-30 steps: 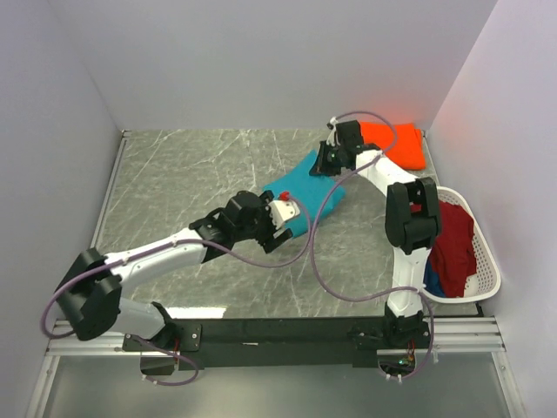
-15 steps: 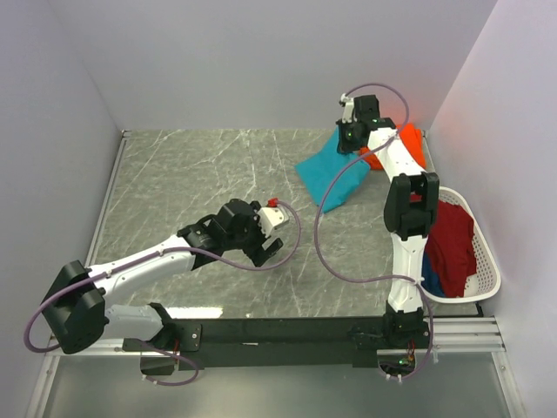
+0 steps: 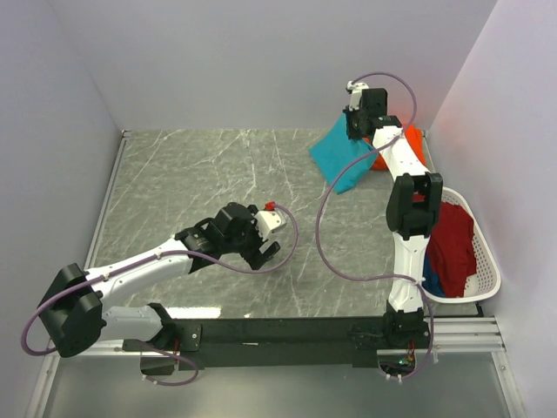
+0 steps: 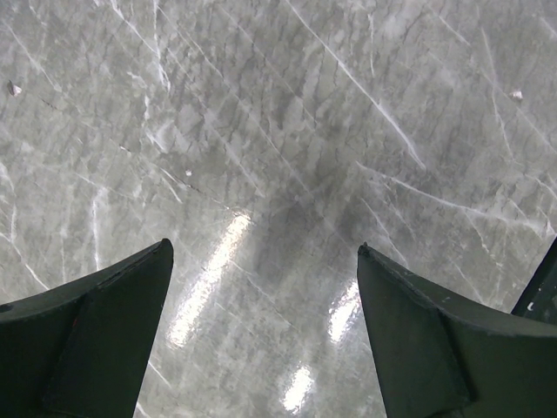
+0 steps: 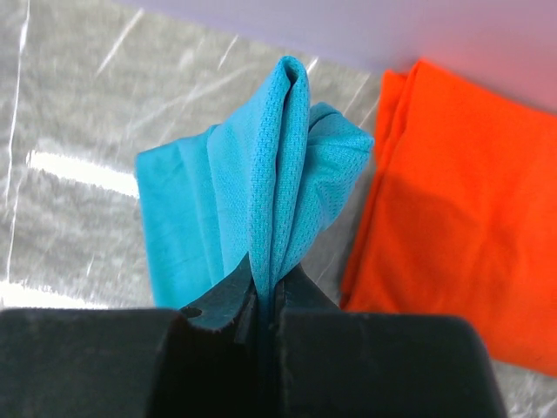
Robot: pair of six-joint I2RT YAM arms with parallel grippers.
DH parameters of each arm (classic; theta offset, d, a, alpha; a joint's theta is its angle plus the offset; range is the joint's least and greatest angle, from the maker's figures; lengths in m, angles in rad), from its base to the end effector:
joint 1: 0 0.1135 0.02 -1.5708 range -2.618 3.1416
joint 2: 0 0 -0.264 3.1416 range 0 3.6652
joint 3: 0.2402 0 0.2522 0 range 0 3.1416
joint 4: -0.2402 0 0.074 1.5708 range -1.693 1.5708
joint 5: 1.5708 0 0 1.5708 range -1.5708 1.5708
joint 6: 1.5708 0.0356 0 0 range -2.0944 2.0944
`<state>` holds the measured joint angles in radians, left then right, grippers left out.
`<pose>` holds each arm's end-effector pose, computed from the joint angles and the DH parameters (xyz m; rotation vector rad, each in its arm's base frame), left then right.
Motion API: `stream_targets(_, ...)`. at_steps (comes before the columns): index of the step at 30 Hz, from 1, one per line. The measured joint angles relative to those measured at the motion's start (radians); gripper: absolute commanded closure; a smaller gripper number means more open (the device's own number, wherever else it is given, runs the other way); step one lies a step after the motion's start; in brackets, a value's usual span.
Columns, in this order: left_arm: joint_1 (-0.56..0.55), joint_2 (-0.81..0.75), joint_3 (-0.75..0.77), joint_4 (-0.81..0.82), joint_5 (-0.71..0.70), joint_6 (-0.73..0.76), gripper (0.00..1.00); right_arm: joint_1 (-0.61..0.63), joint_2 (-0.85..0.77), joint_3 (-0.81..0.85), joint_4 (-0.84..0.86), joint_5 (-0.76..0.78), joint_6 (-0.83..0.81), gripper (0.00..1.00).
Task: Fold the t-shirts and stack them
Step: Neatly place the folded tshirt to the corner
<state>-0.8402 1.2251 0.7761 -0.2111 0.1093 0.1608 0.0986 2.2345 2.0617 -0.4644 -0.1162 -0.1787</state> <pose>0.1731 -0.1990 0.2425 1.1432 1.9633 -0.4877 0.5192 0.0555 0.2734 -0.3685 2.1733 0.0836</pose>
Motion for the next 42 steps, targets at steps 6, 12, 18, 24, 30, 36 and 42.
stream_targets(6,0.0,-0.001,-0.004,-0.001,0.0,0.0,0.08,-0.017,0.008,0.039,0.067,0.0,0.001,1.0)
stream_targets(12,0.0,-0.002,-0.008,0.002,0.0,0.001,0.09,-0.024,0.015,0.08,0.121,0.0,-0.002,1.0)
stream_targets(18,0.0,-0.002,-0.023,0.003,0.0,0.002,0.09,-0.029,0.035,0.117,0.137,-0.004,-0.021,1.0)
stream_targets(24,0.0,-0.002,-0.023,0.004,-0.001,0.002,0.09,-0.04,0.047,0.132,0.134,-0.009,-0.04,1.0)
stream_targets(30,0.0,-0.002,-0.024,0.004,-0.001,0.002,0.09,-0.056,0.047,0.15,0.119,-0.031,-0.048,1.0)
stream_targets(36,0.0,-0.002,-0.024,0.004,-0.001,0.002,0.09,-0.076,0.047,0.153,0.095,-0.045,-0.058,1.0)
stream_targets(42,0.0,-0.002,-0.024,0.004,-0.001,0.002,0.09,-0.094,0.047,0.179,0.076,-0.057,-0.068,1.0)
